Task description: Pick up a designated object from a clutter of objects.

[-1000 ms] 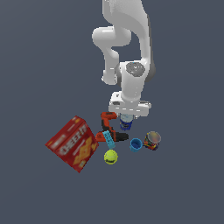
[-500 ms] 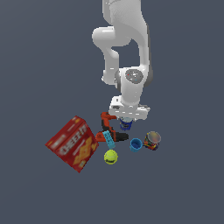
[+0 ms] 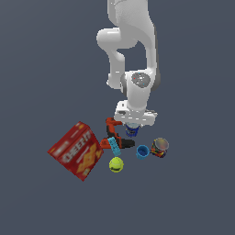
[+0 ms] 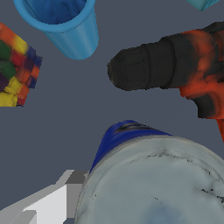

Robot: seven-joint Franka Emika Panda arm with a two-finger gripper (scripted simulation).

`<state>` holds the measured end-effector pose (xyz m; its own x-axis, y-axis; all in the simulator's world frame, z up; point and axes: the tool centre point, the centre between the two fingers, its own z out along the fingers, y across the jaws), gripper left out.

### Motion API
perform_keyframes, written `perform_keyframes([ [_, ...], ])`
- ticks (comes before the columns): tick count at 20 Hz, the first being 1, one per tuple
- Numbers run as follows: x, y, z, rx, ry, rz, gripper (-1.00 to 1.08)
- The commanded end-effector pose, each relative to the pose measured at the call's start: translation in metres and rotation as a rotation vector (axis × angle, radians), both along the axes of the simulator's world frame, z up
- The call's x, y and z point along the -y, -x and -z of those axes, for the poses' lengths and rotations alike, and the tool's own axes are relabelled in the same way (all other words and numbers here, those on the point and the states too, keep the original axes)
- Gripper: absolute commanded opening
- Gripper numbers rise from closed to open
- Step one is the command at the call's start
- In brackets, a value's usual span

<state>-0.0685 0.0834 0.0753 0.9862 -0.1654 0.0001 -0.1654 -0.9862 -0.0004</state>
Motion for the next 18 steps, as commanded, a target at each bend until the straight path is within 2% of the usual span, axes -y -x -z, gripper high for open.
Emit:
perform_keyframes([
  [1, 0.000, 0.000, 0.000, 0.000, 0.000, 0.000, -1.00],
  [9, 0.004, 0.000, -0.019, 0.000, 0.000, 0.000, -1.00],
  [18, 0.015, -0.001, -0.078, 0.000, -0.001, 0.000, -1.00],
])
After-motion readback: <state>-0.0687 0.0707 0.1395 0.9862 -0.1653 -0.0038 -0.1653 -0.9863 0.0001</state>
